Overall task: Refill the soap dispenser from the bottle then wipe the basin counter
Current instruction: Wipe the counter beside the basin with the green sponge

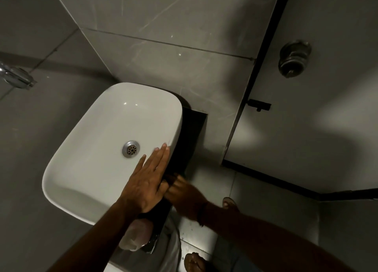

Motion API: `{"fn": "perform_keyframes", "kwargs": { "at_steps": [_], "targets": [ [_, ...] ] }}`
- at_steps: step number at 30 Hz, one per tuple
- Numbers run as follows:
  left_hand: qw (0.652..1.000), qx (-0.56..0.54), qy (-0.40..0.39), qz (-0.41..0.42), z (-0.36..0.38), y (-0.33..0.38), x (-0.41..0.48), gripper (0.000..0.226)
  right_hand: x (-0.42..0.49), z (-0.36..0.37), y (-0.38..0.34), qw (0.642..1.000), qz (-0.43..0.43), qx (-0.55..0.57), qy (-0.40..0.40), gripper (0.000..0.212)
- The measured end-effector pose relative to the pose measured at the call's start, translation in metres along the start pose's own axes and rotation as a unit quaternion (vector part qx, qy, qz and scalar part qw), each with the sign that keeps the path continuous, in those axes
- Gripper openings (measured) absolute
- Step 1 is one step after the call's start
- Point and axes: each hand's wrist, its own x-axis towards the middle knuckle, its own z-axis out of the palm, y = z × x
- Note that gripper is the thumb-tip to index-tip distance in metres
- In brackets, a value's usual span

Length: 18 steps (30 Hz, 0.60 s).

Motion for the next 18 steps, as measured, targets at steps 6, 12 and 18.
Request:
{"fn": "perform_keyframes", "kwargs": {
  "at_steps": [6, 12, 18],
  "targets": [
    [1.0, -0.009, 0.005, 0.003, -0.001, 0.001, 0.0, 0.09, -0.034, -0.008, 0.021, 0.997, -0.062, -0.012, -0.037, 0.051],
    [1.0, -0.011, -0.002, 0.001, -0.002, 0.003, 0.001, 0.092, -0.003, 0.002, -0.017, 0.999, 0.016, 0.045, -0.015, 0.043],
    [1.0, -0.009, 0.006, 0.013, -0.008, 0.005, 0.002, 0.087, -0.033, -0.019, 0.037, 0.998, -0.05, -0.005, 0.039, 0.044]
  ]
}}
